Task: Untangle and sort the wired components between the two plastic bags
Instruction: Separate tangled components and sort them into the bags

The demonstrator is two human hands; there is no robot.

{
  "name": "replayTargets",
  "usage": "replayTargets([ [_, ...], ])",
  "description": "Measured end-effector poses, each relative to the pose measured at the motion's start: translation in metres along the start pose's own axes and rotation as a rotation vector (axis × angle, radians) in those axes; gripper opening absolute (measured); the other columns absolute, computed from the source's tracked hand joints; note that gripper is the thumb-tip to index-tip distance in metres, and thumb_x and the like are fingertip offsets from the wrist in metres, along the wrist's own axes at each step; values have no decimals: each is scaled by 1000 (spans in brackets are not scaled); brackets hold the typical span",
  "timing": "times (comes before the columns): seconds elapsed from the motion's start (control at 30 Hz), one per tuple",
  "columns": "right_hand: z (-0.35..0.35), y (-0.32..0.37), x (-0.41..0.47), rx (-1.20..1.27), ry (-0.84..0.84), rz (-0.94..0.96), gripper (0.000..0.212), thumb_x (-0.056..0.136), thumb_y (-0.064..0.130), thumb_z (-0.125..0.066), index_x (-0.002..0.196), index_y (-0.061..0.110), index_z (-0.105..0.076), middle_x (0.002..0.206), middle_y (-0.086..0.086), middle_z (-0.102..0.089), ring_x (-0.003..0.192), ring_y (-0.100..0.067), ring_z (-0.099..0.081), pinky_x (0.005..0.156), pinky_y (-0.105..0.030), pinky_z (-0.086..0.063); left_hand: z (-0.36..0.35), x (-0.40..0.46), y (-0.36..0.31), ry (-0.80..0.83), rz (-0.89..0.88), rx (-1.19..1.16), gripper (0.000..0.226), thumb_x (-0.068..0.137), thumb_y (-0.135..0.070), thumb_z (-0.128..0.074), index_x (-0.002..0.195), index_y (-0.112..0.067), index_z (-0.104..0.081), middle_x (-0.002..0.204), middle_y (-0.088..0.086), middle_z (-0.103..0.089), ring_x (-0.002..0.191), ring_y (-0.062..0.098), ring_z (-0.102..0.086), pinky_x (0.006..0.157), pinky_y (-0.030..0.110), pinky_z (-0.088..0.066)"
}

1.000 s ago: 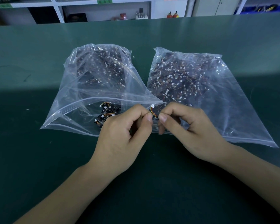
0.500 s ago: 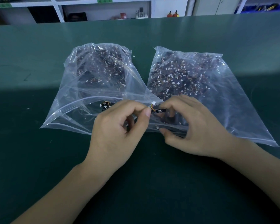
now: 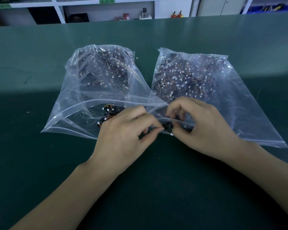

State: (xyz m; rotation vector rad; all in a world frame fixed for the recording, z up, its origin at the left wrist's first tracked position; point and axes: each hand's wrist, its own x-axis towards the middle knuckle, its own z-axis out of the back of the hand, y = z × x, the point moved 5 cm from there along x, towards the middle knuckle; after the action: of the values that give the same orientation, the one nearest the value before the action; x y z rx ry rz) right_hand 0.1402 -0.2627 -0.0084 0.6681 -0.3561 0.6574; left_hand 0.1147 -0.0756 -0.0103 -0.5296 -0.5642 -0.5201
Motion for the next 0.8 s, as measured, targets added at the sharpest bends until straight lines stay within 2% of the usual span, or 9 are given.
replayTargets([
  [0.07, 0, 0, 0, 10, -4, 3, 25, 82, 9, -70, 102, 23, -66, 91, 18, -61, 83, -12, -61, 74, -43, -55, -3, 3, -3, -7, -21, 82, 11, 92, -21, -82, 82, -24, -77, 75, -10, -50, 72, 5, -41, 56, 21, -29],
  [0.17, -2, 0, 0, 3, 7, 7, 24, 82, 10, -69, 101, 24, -65, 91, 18, -61, 82, -13, -61, 73, -43, -55, -10, 4, -6, 46, -68, 186, 12, 90, -21, -82, 80, -26, -77, 74, -7, -51, 70, 15, -54, 48, 30, -40],
  [0.27, -5, 1, -1, 5, 22, 3, 28, 81, 5, -72, 101, 24, -66, 91, 17, -62, 83, -14, -62, 73, -43, -55, -12, 1, -7, 109, -100, 240, 9, 96, -33, -76, 89, -31, -81, 71, -6, -55, 67, 20, -62, 45, 32, -47],
  [0.33, -5, 1, -1, 7, 22, 10, 27, 82, 4, -75, 100, 23, -67, 90, 16, -62, 82, -15, -62, 72, -43, -55, -11, 0, -10, 128, -96, 214, 22, 102, -41, -62, 96, -32, -81, 72, -8, -58, 68, 18, -65, 48, 31, -48],
  [0.4, -4, 1, -1, 4, 19, 13, 26, 83, 5, -77, 99, 22, -67, 89, 17, -61, 81, -14, -61, 71, -43, -54, -7, -1, -10, 111, -47, 94, 23, 104, -41, -61, 94, -31, -79, 74, -11, -61, 68, 13, -64, 52, 29, -47],
  [0.47, -4, 2, -1, -12, 23, 19, 26, 82, 4, -76, 98, 21, -67, 88, 19, -58, 81, -12, -60, 72, -41, -54, -2, -2, -4, 74, 56, 7, 26, 102, -40, -62, 80, -26, -67, 68, -12, -54, 61, 10, -53, 53, 29, -42],
  [0.6, -4, 5, -1, -54, 39, 47, 25, 81, 4, -74, 97, 21, -68, 85, 26, -50, 80, -11, -60, 78, -30, -51, 11, -3, 15, 64, 179, 216, 40, 101, -42, -52, 70, -19, -44, 55, -9, -40, 51, 19, -43, 53, 29, -35],
  [0.67, -4, 5, -1, -70, 41, 46, 24, 82, 5, -74, 97, 22, -68, 84, 27, -49, 79, -9, -59, 80, -23, -47, 18, -2, 28, 49, 226, 290, 40, 102, -43, -56, 71, -19, -46, 55, -8, -45, 52, 24, -49, 55, 32, -39],
  [0.8, -5, 5, -1, -77, 41, 33, 23, 81, 7, -74, 97, 23, -68, 83, 26, -49, 78, -9, -58, 80, -17, -42, 31, 2, 42, 0, 237, 333, 19, 95, -39, -69, 86, -24, -61, 72, -9, -60, 68, 29, -62, 59, 37, -50],
])
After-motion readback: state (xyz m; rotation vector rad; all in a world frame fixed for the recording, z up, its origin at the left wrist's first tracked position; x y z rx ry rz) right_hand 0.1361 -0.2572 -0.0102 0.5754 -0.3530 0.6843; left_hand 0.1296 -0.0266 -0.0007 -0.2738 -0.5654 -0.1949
